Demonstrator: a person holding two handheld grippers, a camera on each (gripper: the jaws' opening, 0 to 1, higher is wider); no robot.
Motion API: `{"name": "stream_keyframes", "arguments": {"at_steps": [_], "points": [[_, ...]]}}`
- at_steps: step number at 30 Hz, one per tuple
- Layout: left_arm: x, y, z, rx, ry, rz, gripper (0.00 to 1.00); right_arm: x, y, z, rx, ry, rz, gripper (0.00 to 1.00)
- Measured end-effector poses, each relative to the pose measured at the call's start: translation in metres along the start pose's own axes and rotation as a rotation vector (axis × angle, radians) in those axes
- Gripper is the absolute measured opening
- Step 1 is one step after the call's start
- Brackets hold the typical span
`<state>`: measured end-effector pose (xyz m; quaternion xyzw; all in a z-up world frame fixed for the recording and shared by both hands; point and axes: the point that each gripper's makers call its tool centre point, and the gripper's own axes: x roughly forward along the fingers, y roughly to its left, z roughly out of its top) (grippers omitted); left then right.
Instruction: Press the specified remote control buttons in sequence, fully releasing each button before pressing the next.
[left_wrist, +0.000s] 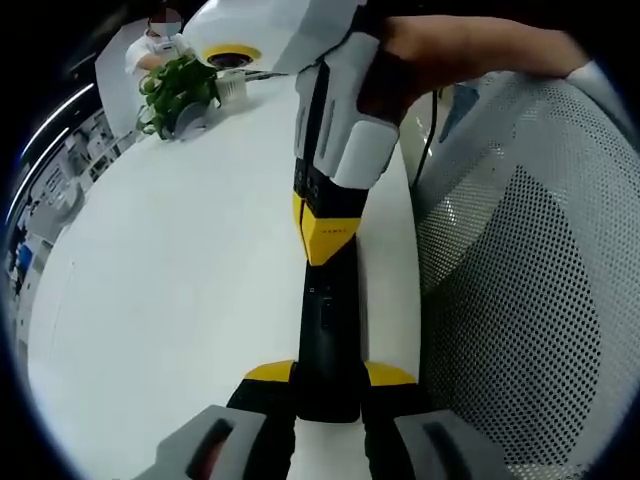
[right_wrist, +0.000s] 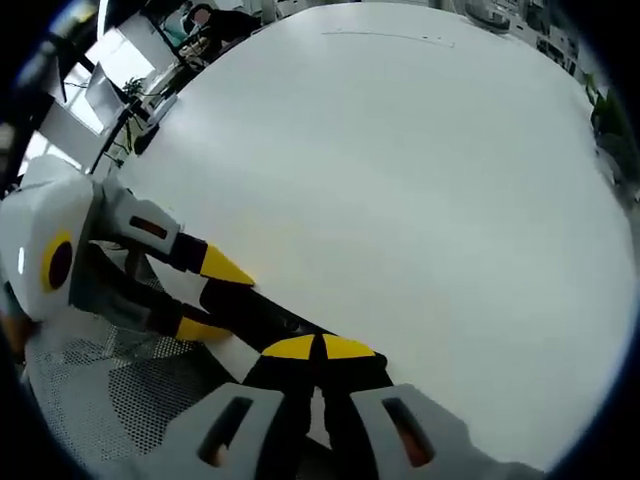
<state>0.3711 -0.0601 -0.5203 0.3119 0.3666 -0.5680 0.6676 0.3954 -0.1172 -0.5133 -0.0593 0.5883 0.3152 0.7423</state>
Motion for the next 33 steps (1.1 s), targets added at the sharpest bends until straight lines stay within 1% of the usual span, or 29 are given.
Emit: {"name": "stream_keyframes", "arguments": {"at_steps": [5, 17, 27, 33], "points": [[0.000, 0.000, 0.000, 0.002, 0.001, 0.000, 0.24, 0.000, 0.001, -0.001, 0.006, 0.009, 0.011, 0.00], [-0.001, -0.001, 0.000, 0.002, 0.000, -0.001, 0.24, 0.000, 0.011, -0.007, 0.019, 0.032, 0.056, 0.00], [0.000, 0.000, 0.000, 0.005, 0.001, -0.001, 0.24, 0.000, 0.012, -0.009, 0.012, 0.035, 0.054, 0.00], [0.000, 0.000, 0.000, 0.002, -0.001, -0.002, 0.24, 0.001, 0.013, -0.010, -0.012, 0.038, 0.042, 0.00]]}}
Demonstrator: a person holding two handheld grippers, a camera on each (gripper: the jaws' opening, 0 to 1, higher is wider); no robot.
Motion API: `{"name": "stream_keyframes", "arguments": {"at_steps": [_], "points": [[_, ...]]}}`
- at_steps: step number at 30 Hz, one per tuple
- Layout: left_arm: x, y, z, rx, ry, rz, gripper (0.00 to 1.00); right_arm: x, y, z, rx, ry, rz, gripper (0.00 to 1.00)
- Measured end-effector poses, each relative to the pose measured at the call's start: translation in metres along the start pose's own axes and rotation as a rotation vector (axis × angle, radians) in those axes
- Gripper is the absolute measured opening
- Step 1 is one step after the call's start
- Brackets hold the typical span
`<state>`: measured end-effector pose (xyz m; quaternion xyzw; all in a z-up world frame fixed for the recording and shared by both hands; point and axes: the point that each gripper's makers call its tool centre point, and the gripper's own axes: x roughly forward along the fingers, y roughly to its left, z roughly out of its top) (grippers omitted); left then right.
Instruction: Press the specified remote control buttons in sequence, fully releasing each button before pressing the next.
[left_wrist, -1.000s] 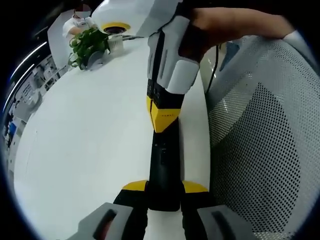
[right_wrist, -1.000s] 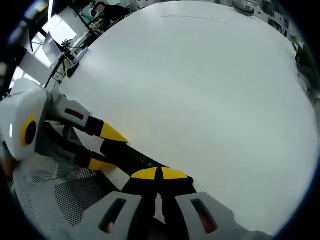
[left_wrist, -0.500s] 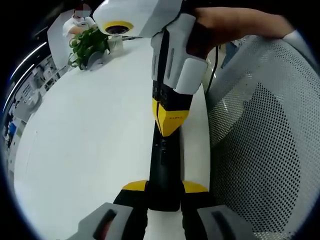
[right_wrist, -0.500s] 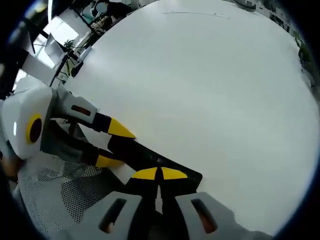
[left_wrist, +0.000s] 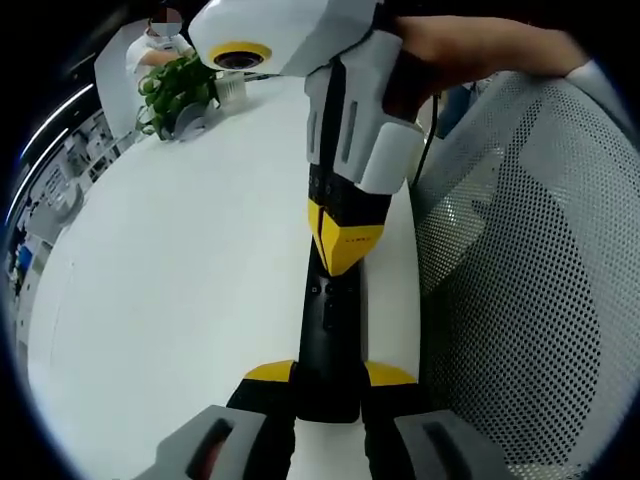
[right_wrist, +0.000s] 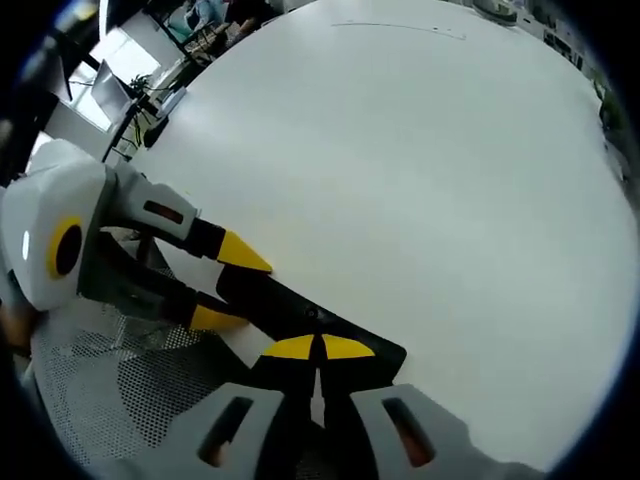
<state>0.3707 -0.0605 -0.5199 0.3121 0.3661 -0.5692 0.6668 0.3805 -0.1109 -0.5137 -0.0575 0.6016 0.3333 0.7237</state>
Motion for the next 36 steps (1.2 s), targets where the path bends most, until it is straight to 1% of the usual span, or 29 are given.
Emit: {"name": "stream_keyframes", "arguments": {"at_steps": [5, 16, 20, 31, 36], "points": [[-0.0001, -0.0001, 0.0001, -0.001, 0.001, 0.000, 0.24, 0.0002, 0.0007, -0.0001, -0.035, 0.011, -0.015, 0.00], [-0.0001, 0.0001, 0.0002, 0.001, -0.001, 0.001, 0.24, -0.0005, -0.0004, 0.0003, -0.043, 0.000, -0.016, 0.00], [0.0000, 0.0000, 0.0001, 0.001, -0.002, 0.001, 0.24, -0.0008, -0.0015, 0.0003, -0.019, -0.002, -0.003, 0.00], [0.0001, 0.0004, -0.0002, 0.000, -0.003, 0.001, 0.24, -0.0028, -0.0021, -0.0057, 0.003, 0.018, 0.004, 0.00], [-0.0003, 0.0001, -0.0002, -0.001, -0.004, 0.001, 0.24, -0.0039, -0.0021, -0.0092, 0.001, 0.030, 0.004, 0.00]]}}
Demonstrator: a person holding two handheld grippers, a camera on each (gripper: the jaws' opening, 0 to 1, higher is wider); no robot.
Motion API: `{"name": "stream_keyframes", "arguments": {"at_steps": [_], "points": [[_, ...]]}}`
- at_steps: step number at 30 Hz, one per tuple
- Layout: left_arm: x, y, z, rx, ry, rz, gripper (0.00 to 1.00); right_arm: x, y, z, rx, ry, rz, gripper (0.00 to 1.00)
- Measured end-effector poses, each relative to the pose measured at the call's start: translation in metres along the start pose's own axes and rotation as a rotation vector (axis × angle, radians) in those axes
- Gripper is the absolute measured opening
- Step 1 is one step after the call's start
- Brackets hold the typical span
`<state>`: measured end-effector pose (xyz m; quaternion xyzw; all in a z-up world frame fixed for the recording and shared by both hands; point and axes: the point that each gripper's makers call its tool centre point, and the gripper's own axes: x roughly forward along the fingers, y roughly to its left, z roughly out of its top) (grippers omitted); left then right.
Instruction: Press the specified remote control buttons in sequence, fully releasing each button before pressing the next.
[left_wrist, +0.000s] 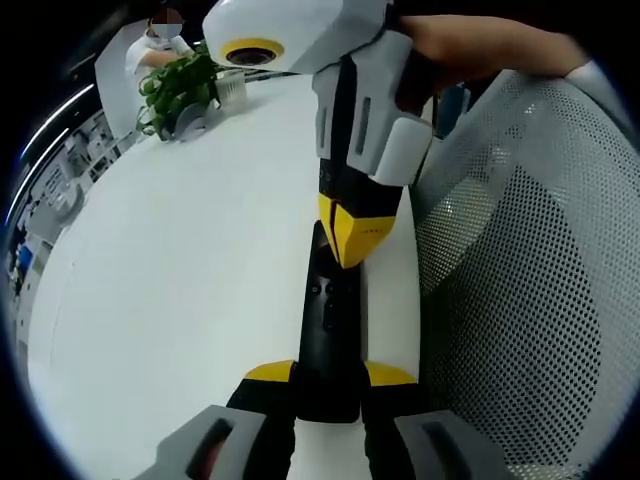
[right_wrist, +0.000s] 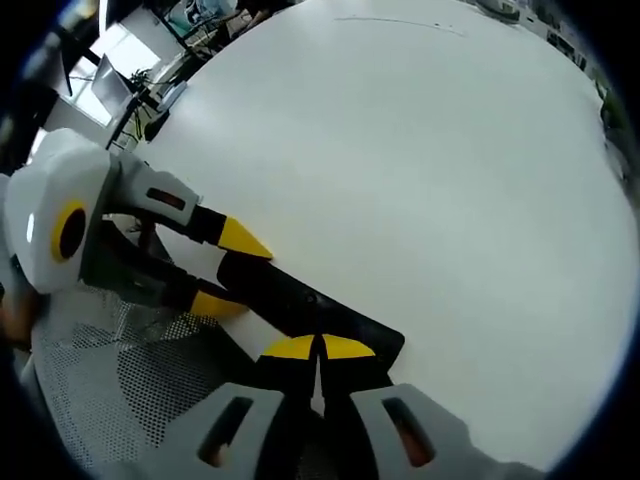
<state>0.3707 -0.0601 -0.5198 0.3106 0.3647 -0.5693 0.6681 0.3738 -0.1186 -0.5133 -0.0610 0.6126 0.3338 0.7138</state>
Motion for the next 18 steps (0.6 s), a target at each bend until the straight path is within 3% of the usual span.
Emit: {"name": "stream_keyframes", "arguments": {"at_steps": [18], "points": [[0.0010, 0.0006, -0.0001, 0.001, 0.000, 0.000, 0.25, 0.0011, 0.0010, -0.0025, -0.019, 0.012, -0.003, 0.00]]}}
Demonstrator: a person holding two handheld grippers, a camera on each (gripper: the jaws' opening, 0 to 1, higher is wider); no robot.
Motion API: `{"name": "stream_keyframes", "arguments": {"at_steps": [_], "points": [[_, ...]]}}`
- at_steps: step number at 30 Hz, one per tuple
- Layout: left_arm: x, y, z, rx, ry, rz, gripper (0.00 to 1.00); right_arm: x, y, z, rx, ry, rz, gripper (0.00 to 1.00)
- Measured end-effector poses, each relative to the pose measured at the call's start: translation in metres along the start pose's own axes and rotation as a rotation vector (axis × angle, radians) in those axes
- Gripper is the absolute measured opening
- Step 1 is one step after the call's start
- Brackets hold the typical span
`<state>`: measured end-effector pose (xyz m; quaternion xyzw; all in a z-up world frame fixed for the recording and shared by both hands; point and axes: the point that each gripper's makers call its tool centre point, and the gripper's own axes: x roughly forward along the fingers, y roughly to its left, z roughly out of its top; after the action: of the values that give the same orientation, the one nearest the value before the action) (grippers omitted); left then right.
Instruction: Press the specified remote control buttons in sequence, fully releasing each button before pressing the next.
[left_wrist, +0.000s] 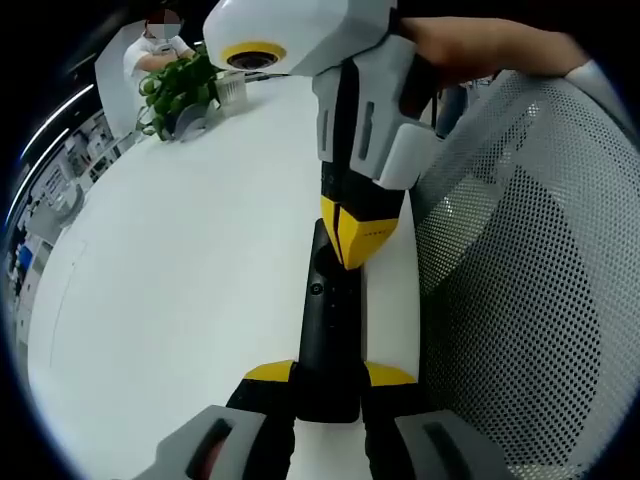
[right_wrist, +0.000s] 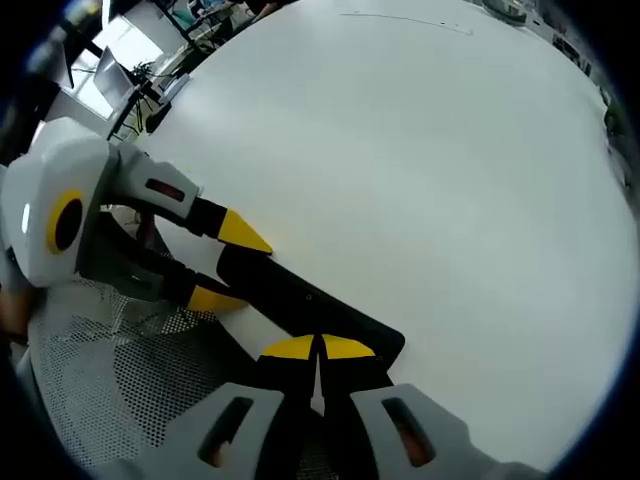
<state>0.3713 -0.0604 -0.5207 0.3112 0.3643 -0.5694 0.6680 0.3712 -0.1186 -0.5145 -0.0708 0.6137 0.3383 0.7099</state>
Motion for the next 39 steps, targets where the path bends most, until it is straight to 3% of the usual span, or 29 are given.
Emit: {"name": "stream_keyframes", "arguments": {"at_steps": [16, 39], "points": [[-0.002, -0.001, 0.001, 0.002, 0.000, -0.001, 0.25, 0.000, -0.001, 0.000, 0.015, 0.006, 0.002, 0.00], [-0.001, -0.001, 0.000, 0.003, 0.000, -0.002, 0.25, 0.000, -0.007, 0.011, -0.044, -0.037, -0.055, 0.00]]}}
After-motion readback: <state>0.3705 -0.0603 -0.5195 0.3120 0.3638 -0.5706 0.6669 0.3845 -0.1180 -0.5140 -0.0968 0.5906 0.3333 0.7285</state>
